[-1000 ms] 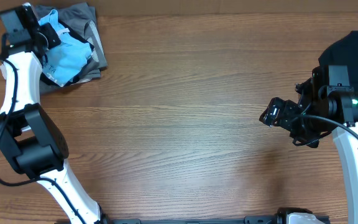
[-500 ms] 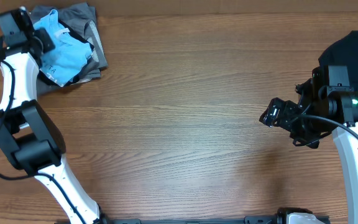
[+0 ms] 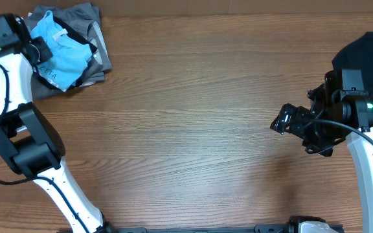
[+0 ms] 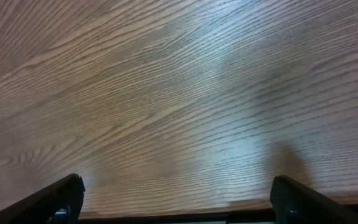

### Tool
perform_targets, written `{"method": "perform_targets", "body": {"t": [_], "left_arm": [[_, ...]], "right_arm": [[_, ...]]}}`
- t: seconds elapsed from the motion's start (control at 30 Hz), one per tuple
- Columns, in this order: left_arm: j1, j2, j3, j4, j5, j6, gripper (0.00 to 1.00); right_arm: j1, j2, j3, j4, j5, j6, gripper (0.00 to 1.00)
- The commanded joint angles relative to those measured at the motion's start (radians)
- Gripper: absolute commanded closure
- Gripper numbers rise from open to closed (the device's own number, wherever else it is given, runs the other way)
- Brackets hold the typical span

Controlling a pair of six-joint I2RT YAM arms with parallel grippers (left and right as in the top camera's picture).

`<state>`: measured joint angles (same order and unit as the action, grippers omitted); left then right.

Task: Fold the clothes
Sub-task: 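Lower the shirt onto the stack and adjust it with the left gripper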

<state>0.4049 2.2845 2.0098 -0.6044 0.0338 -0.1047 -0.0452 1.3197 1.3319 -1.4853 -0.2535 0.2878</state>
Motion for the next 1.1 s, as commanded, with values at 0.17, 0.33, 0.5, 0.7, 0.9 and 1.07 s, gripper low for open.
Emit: {"method": "perform_targets", "body": {"t": [0.17, 0.33, 0.5, 0.7, 0.9, 1.07], "left_arm": [[-0.089, -0.095, 0.2, -0.231, 0.117, -0.066, 0.91], [-0.143, -0.095, 0.167, -0.34, 0.104, -0.101, 0.96], [-0.164, -0.094, 0.127, -0.397, -0.028, -0.166, 0.96], [-0.15, -0.094, 0.121, -0.423, -0.093, -0.192, 0.96], [-0.15, -0.078, 0.119, -0.412, -0.093, -0.209, 0.96], [-0.15, -0.015, 0.119, -0.384, -0.084, -0.221, 0.96]], "right_arm": [[0.0, 0.0, -0.002, 0.006, 0.01, -0.004, 0.0], [0.0, 0.0, -0.002, 0.006, 0.01, -0.005, 0.0], [0.0, 0.0, -0.002, 0.006, 0.01, -0.005, 0.0], [0.0, 0.0, -0.002, 0.011, 0.022, -0.008, 0.0], [0.0, 0.0, -0.002, 0.024, 0.029, -0.008, 0.0], [0.0, 0.0, -0.002, 0.032, 0.029, -0.008, 0.0]]}}
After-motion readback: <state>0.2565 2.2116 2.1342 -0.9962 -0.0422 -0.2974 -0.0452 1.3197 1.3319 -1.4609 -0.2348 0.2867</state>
